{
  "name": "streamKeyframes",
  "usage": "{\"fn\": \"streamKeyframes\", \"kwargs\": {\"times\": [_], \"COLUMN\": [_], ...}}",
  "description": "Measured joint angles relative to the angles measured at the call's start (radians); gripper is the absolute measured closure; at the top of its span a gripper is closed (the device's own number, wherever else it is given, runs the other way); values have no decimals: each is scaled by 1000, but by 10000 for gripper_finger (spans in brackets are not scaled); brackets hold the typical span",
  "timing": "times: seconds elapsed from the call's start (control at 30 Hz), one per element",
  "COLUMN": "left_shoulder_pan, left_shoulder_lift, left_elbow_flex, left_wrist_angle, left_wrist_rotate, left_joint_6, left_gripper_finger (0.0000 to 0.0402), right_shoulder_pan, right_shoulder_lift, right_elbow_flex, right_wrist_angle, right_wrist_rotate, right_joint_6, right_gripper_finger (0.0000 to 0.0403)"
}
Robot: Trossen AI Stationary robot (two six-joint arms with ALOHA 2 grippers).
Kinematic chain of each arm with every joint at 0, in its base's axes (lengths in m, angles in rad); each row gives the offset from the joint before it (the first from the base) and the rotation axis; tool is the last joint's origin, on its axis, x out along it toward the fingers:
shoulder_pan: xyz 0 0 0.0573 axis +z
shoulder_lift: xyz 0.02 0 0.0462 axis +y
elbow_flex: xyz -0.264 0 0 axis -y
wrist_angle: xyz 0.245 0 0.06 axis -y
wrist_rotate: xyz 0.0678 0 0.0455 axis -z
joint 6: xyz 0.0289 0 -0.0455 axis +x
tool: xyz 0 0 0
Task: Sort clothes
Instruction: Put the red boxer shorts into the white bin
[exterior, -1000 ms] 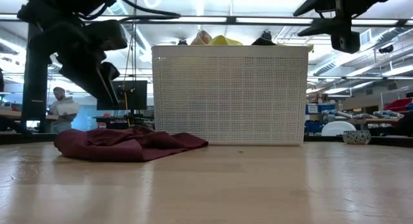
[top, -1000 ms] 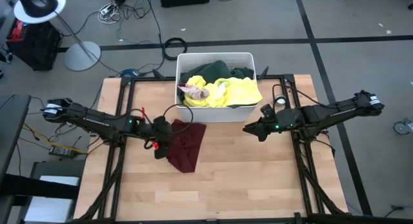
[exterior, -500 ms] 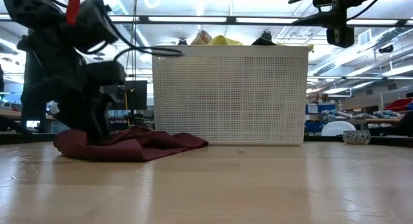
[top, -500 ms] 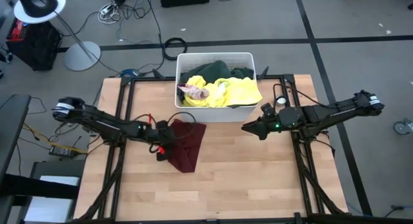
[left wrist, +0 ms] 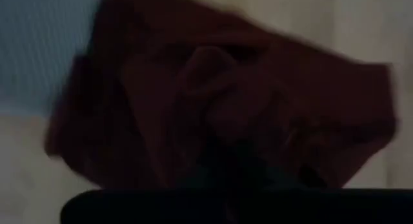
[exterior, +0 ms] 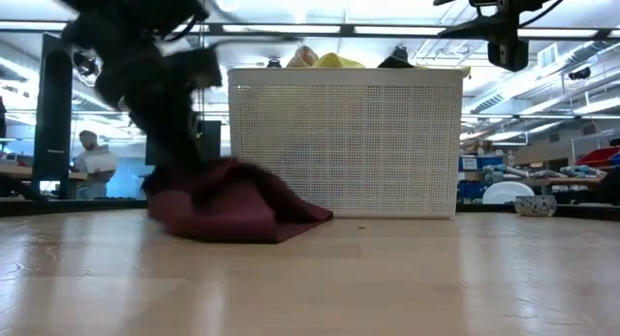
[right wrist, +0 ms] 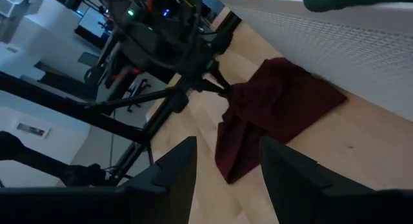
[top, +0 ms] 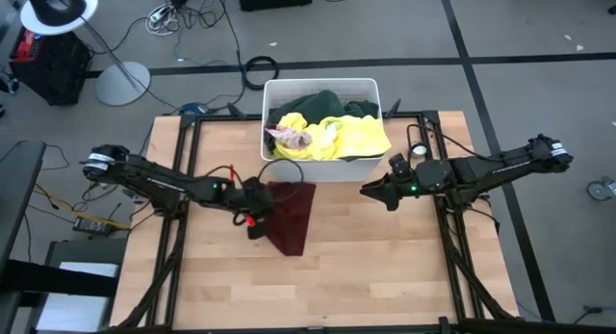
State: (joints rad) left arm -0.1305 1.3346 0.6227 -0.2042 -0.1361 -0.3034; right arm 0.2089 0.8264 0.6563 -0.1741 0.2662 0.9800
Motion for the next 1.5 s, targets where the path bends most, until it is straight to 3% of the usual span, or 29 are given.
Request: {"fn": "streamKeyframes", "kwargs": {"times": [0.2, 0.43, 0.63, 0.83, 1.1, 1.5], "left_shoulder_pan": [1, 37, 101, 184, 323, 482], "left_shoulder_lift": [0, -1, -1, -1, 2, 128], "left_elbow_flex": [272, 568, 706, 847, 924, 924], "left_wrist_angle": [-247, -490, -496, -394, -156, -310], "left_wrist_rotate": [-21, -192, -217, -229, -229, -167], "left_joint_6": [209, 453, 562, 591, 692, 605], "left_gripper_finger": [399, 401, 401, 401, 401, 401], "right_shoulder_pan": [-9, -28, -28, -28, -28, -29], "right_shoulder_lift": [0, 12, 42, 72, 90, 90], "right_elbow_flex": [0, 1, 1, 1, 1, 1], "right_wrist_angle": [-11, -13, -14, -13, -17, -8], "right_wrist_rotate": [1, 2, 2, 2, 1, 3], "right_joint_6": [-23, -65, -75, -78, -124, -173], "right_gripper_finger": [234, 234, 234, 234, 234, 234]}}
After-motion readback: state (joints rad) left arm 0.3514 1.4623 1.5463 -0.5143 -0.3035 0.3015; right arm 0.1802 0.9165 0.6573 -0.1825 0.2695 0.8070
